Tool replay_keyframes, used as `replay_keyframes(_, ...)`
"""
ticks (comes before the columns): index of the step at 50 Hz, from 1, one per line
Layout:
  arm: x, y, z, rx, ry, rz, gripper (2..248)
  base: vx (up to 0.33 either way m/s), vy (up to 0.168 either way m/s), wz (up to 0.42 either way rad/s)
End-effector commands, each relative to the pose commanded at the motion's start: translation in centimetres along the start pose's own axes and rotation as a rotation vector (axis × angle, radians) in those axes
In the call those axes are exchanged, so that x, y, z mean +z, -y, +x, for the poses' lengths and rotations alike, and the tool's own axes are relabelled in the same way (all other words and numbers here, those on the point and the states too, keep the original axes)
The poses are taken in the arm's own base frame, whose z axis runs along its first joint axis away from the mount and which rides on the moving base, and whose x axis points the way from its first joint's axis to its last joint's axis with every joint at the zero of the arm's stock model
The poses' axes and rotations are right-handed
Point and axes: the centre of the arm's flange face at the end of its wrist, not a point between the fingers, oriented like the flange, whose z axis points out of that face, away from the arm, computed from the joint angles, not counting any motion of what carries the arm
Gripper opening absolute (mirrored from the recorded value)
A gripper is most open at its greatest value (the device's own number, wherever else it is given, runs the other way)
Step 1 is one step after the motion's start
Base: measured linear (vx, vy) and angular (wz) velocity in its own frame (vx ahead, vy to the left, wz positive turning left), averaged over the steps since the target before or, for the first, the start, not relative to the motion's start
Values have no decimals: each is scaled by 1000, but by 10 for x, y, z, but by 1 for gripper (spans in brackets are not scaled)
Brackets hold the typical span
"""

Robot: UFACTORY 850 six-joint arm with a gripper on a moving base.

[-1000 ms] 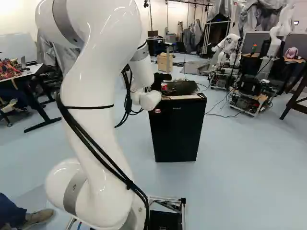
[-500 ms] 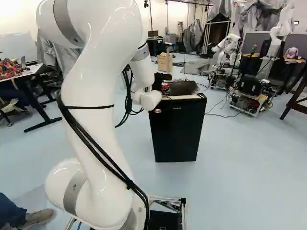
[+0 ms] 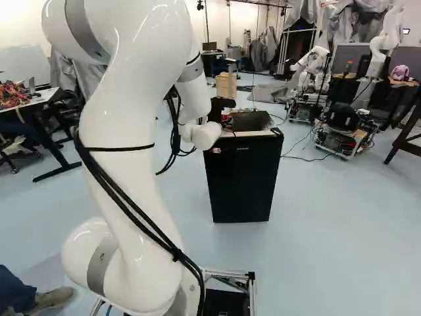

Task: Grab a drink from the fridge

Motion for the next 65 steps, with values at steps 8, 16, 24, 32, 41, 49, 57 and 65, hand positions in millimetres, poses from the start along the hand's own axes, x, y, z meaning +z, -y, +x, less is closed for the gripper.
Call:
replay_keyframes(8,-2,0,9,0,-16,1,94,0,0,0)
replay_keyframes(16,-3,1,17,-1,-32,1,94,0,0,0)
replay_keyframes(24,-5,1,26,-1,-49,2,94,0,0,0)
replay_keyframes(32,-6,1,29,-2,-54,2,94,0,0,0)
replay_keyframes(41,-8,2,29,-2,-52,3,94,0,0,0)
replay_keyframes(49,-13,4,28,-3,-48,6,94,0,0,0)
replay_keyframes(57,-20,7,28,-5,-41,9,94,0,0,0)
replay_keyframes(65,-30,10,27,-7,-32,14,94,0,0,0)
